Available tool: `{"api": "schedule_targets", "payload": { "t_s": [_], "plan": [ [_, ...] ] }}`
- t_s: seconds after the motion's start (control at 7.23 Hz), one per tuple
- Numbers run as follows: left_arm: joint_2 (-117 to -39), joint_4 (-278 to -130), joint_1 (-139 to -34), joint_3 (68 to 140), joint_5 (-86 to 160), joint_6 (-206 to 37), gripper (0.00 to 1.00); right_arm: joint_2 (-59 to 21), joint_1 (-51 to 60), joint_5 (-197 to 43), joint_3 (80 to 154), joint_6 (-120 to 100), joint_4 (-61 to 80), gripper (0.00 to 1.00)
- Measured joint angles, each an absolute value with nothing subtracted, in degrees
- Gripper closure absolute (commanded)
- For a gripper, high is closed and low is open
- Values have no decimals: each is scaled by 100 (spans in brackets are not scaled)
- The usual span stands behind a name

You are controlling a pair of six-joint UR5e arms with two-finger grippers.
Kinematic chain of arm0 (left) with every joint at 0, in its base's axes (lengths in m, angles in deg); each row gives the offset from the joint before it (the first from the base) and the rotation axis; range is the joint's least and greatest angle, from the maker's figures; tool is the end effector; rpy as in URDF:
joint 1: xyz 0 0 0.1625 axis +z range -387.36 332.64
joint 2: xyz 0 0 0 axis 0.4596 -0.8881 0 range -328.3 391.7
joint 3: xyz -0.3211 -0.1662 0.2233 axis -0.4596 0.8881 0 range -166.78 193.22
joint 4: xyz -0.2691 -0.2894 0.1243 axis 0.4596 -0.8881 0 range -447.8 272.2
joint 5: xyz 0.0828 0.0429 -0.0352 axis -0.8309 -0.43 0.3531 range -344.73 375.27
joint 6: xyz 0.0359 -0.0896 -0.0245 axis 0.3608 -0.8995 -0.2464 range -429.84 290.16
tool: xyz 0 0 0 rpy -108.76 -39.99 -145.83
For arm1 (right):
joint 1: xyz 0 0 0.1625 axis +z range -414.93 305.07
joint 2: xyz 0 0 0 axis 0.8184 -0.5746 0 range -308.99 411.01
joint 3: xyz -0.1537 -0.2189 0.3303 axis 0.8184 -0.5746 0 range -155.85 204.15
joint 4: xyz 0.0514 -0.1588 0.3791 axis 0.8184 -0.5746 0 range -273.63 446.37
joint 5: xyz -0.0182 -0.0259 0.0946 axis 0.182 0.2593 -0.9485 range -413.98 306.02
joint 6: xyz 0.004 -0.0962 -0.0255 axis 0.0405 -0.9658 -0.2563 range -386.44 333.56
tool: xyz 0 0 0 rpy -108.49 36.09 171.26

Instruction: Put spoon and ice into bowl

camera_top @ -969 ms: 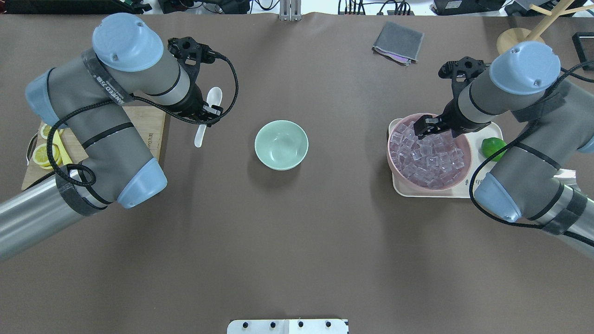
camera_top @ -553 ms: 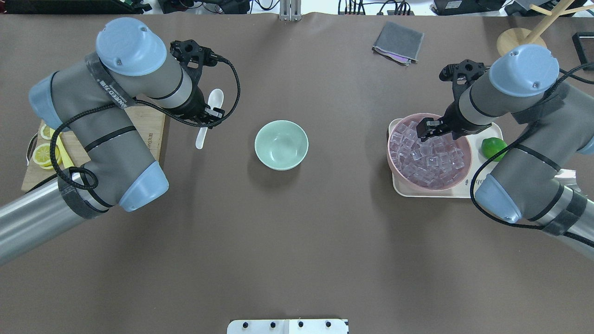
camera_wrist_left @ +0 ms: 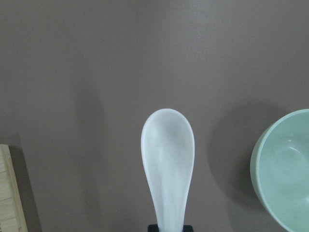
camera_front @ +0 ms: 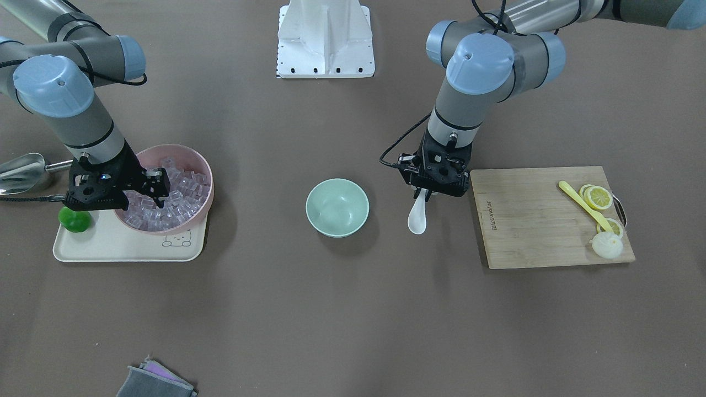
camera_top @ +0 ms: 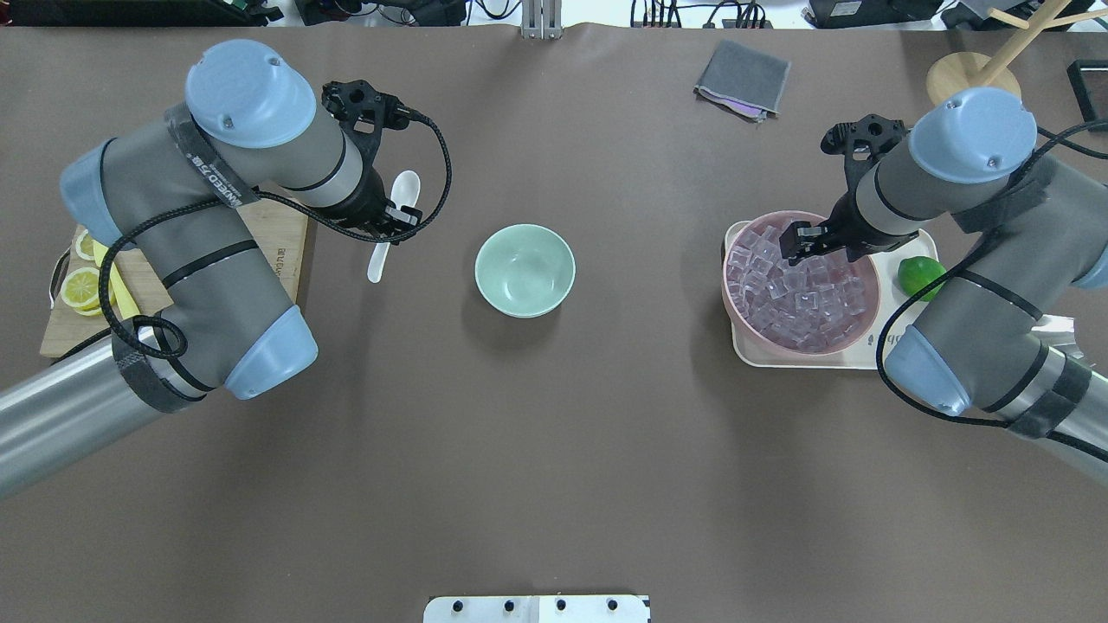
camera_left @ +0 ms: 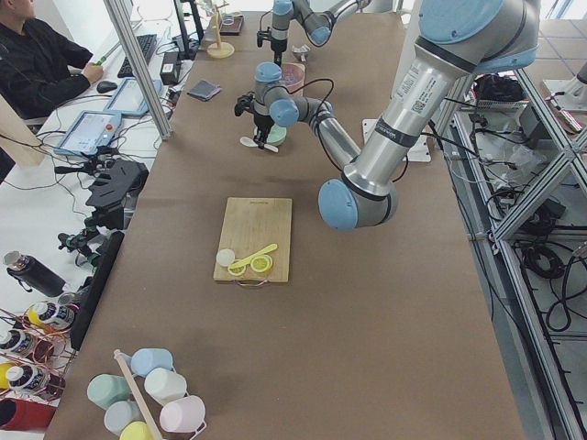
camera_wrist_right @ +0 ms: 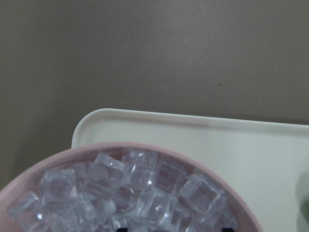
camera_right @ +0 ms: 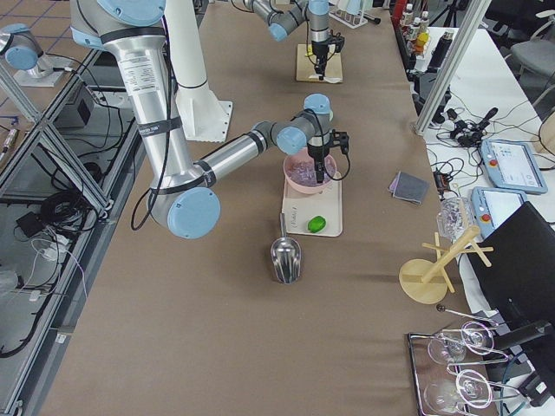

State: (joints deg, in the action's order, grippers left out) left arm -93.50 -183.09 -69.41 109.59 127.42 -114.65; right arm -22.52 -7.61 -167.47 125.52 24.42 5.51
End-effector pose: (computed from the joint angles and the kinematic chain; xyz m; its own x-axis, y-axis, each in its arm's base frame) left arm 0.4362 -0.5224 0.2399 0.6530 0.2957 -0.6972 -0.0669 0.9395 0.3358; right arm -0.3393 -0.5060 0.3998 0.7430 -0.0483 0.6676 -0.0549 0.9896 0.1327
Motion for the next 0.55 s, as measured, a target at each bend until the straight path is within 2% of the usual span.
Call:
{"api": "schedule_targets", "payload": {
  "t_s": [0.55],
  "plan": [
    [-9347,-18446,-6938,10861,12682,-11457,100,-2212,-849,-16611,12525,2444,550,39]
  ]
}}
